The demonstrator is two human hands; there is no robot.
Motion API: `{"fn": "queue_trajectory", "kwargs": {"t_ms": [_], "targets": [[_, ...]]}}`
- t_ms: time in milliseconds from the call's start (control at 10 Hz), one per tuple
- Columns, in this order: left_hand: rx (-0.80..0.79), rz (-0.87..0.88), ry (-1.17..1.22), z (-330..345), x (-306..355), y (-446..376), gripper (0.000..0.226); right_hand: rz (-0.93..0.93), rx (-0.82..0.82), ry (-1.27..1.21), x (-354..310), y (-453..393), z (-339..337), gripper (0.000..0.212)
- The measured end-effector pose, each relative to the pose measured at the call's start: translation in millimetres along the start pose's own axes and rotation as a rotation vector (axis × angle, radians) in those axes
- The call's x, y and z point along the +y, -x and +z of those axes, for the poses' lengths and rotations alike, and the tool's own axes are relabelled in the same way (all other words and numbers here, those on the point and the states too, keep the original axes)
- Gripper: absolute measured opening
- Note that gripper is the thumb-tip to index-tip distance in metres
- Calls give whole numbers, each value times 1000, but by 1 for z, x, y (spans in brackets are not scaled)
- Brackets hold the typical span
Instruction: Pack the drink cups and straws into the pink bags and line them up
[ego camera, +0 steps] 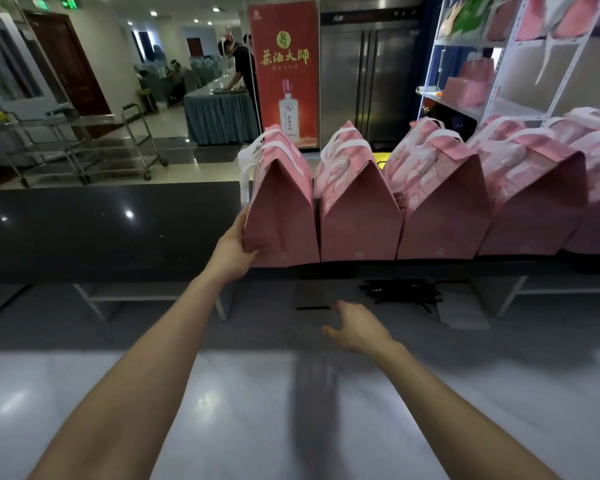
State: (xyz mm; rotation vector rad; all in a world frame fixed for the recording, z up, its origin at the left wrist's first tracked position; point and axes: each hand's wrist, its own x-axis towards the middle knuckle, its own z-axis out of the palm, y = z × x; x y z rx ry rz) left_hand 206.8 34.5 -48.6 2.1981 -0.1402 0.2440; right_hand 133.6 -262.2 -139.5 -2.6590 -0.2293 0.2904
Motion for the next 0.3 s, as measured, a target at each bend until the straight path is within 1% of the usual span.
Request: {"fn": "queue_trajectory", "kwargs": {"t_ms": [200, 300], "targets": [[-7, -38, -39, -3, -2, -4, 110, -9, 8, -1, 5, -3, -1, 73], [47, -63, -44, -7, -6, 3, 112, -11, 7, 11, 1, -2, -1, 74]]}}
